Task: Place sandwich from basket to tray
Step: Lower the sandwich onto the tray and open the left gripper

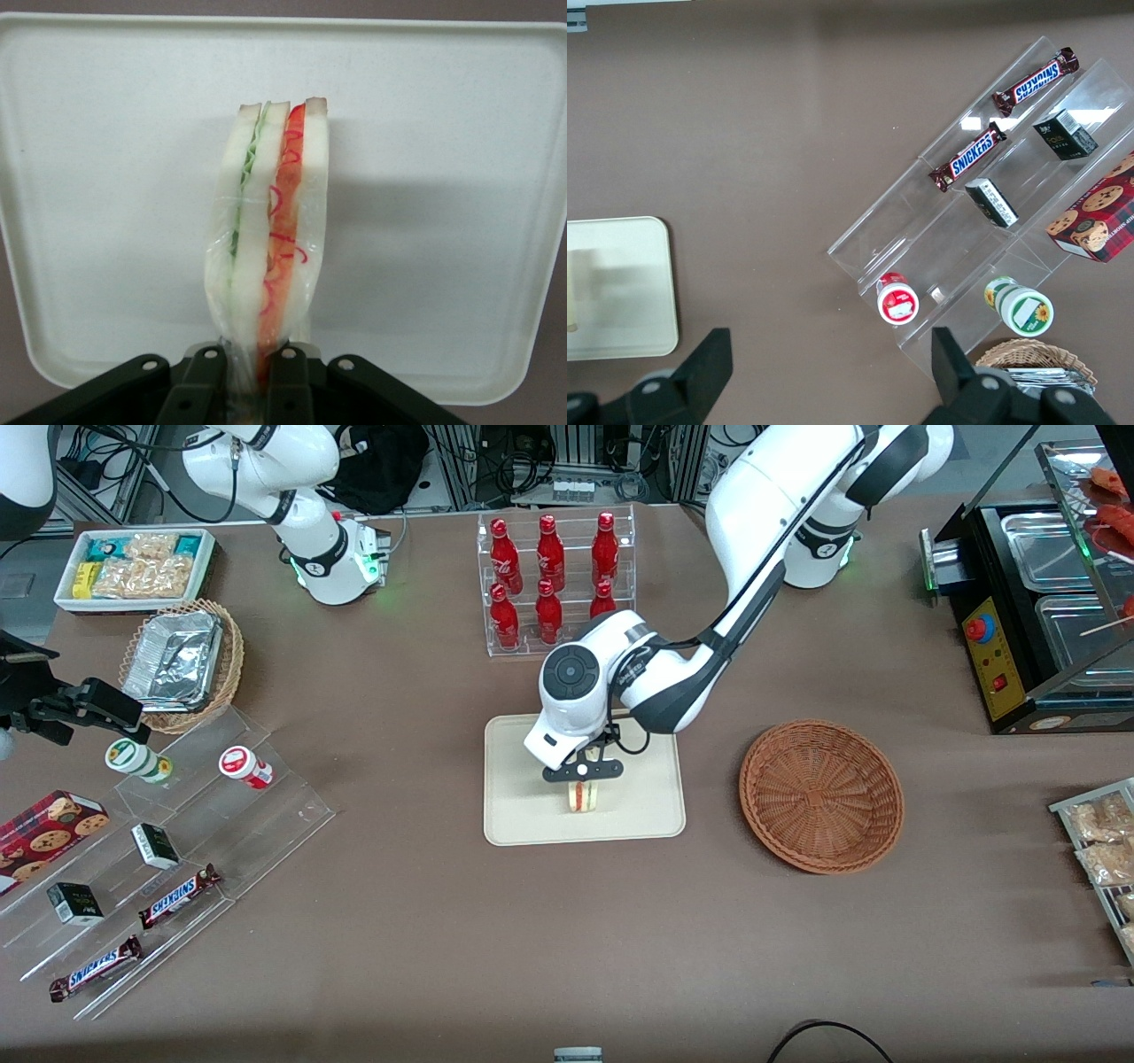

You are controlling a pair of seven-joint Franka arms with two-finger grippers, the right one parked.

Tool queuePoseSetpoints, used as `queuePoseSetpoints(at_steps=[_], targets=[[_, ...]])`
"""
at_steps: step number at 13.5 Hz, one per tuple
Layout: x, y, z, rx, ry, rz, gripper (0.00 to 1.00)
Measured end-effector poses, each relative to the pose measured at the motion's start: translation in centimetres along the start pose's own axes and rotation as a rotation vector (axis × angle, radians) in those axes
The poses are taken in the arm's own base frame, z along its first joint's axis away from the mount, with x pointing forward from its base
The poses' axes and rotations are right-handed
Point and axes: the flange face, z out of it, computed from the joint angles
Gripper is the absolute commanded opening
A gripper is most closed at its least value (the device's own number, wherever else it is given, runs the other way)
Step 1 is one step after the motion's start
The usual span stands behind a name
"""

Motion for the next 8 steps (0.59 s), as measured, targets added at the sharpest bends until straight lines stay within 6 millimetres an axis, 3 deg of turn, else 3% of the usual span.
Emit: queuePoseSetpoints(at_steps=[2, 3, 4, 5, 8], targets=[[-0.1, 0.3, 1.2, 0.001, -0.008, 0.003, 0.15], [-0.2, 0.4, 1.6, 0.003, -0.011, 0.005, 0.23], [-0.2, 0.4, 1.9, 0.005, -0.014, 0.005, 0.54], [-0.2, 0.4, 2.1, 0.007, -0.016, 0.005, 0.98], [-0.1, 0.5, 2.0, 0.003, -0.014, 0.002, 1.0]])
